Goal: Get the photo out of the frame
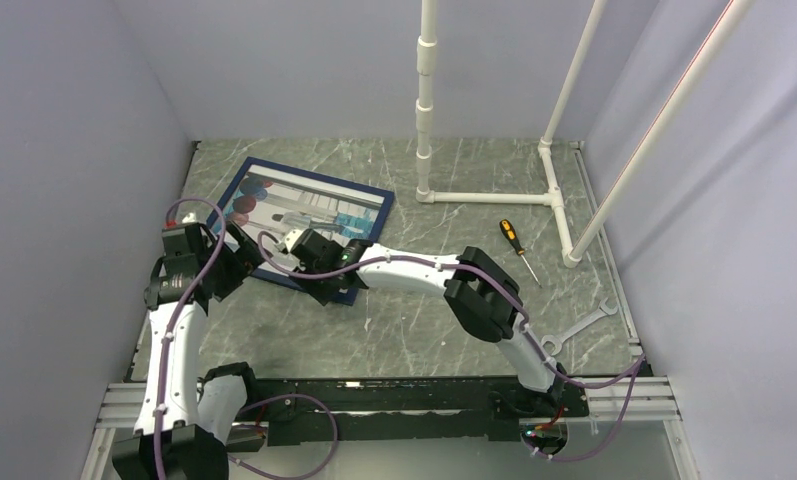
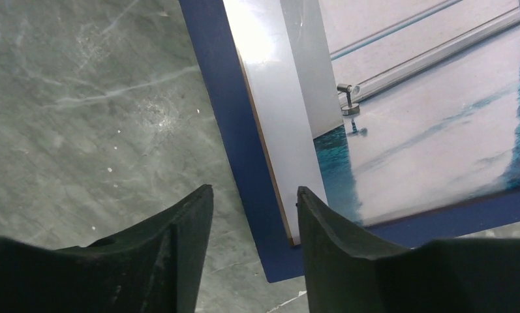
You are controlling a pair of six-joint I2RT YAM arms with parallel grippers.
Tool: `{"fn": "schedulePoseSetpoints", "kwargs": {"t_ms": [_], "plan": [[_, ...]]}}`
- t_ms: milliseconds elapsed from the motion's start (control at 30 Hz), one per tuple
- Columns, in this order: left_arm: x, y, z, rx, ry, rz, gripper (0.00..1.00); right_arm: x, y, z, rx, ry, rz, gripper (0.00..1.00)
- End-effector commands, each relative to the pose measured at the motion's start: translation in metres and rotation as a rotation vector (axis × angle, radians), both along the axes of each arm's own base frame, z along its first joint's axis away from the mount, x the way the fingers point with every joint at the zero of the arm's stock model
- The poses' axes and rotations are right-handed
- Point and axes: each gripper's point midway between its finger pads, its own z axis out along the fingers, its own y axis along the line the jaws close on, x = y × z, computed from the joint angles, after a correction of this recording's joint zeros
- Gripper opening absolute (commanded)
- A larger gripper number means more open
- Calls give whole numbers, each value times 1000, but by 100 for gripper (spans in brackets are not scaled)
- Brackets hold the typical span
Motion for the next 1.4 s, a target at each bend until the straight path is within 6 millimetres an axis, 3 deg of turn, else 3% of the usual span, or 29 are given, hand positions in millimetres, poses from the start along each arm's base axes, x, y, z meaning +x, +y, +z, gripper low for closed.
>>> {"fn": "schedulePoseSetpoints", "kwargs": {"t_ms": [0, 300, 700, 767, 1000, 1367], "plan": [[1, -8, -11, -54, 9, -10, 99, 3, -1, 0, -19, -13, -6, 50], [-6, -10, -35, -129, 43, 68, 99, -5, -13, -21, -89, -24, 1, 48], [-12, -4, -62, -214, 126, 147, 99, -18, -14, -35, -93, -29, 20, 41], [-11, -6, -65, -248, 130, 144, 99, -16, -16, -36, -96, -41, 12, 35], [-4, -14, -67, -331, 110, 109, 98, -8, -15, -13, -57, -107, -12, 1], [0, -40, -74, -497, 43, 33, 99, -12, 5, 29, 53, -85, 23, 0]]}}
